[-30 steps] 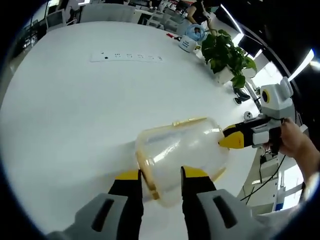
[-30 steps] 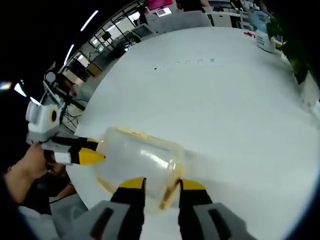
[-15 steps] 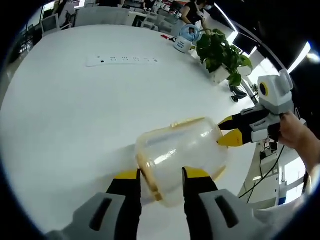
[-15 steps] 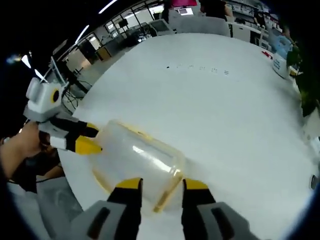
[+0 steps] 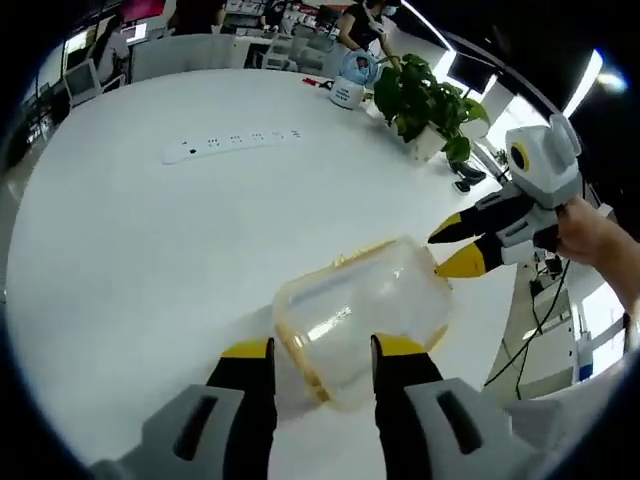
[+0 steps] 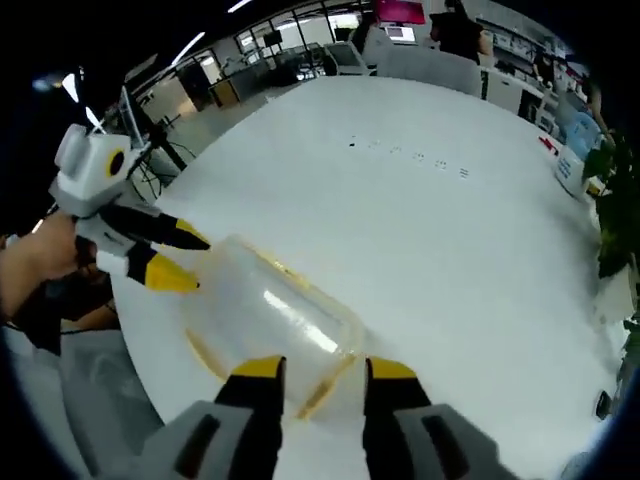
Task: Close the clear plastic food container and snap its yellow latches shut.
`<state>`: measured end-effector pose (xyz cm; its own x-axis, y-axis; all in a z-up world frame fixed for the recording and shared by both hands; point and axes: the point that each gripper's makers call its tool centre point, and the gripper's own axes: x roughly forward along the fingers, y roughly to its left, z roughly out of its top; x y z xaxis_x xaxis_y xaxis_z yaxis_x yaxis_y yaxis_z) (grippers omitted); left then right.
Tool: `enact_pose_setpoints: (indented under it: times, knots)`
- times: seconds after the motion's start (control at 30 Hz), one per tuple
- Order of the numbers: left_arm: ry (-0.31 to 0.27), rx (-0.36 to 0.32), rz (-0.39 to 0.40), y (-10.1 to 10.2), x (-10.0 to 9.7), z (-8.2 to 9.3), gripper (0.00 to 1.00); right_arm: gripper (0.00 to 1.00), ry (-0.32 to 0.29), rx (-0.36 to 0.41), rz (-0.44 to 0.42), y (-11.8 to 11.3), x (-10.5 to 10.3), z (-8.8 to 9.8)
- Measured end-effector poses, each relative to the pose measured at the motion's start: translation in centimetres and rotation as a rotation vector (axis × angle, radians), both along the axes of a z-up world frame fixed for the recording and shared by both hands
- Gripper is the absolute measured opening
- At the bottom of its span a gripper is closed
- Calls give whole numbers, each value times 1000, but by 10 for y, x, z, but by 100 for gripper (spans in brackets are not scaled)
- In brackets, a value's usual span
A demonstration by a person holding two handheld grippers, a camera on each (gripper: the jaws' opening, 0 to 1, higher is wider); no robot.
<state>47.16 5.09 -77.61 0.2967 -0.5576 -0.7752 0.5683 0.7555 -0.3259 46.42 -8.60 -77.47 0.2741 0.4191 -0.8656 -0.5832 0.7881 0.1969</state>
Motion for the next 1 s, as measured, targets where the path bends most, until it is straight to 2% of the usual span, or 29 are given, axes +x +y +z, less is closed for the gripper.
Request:
enact_pose_setpoints:
  times: [0.13,0.27,0.43,0.57,0.67,0.8,0.9,1.0]
  knots:
    - [0,-11,-31,-6,2,7,35,28,-8,-41,101,3,-4,1]
    - [-24,43,-88,-3,3,9,35,28,-29,-85,179,6,-5,2]
    - [-70,132,-206,3,3,12,35,27,-54,-149,306,8,-7,4]
    - [-132,172,-290,0,6,18,36,27,-56,-154,346,13,-9,5]
    - [-160,196,-354,-3,7,21,36,27,-69,-180,407,15,-9,5]
    - [-178,208,-405,-10,6,26,36,27,-62,-185,430,18,-9,4]
    - [-213,236,-491,-16,4,26,34,26,-62,-191,462,22,-10,4]
    - [-207,219,-516,-23,0,26,33,25,-57,-192,488,25,-13,4]
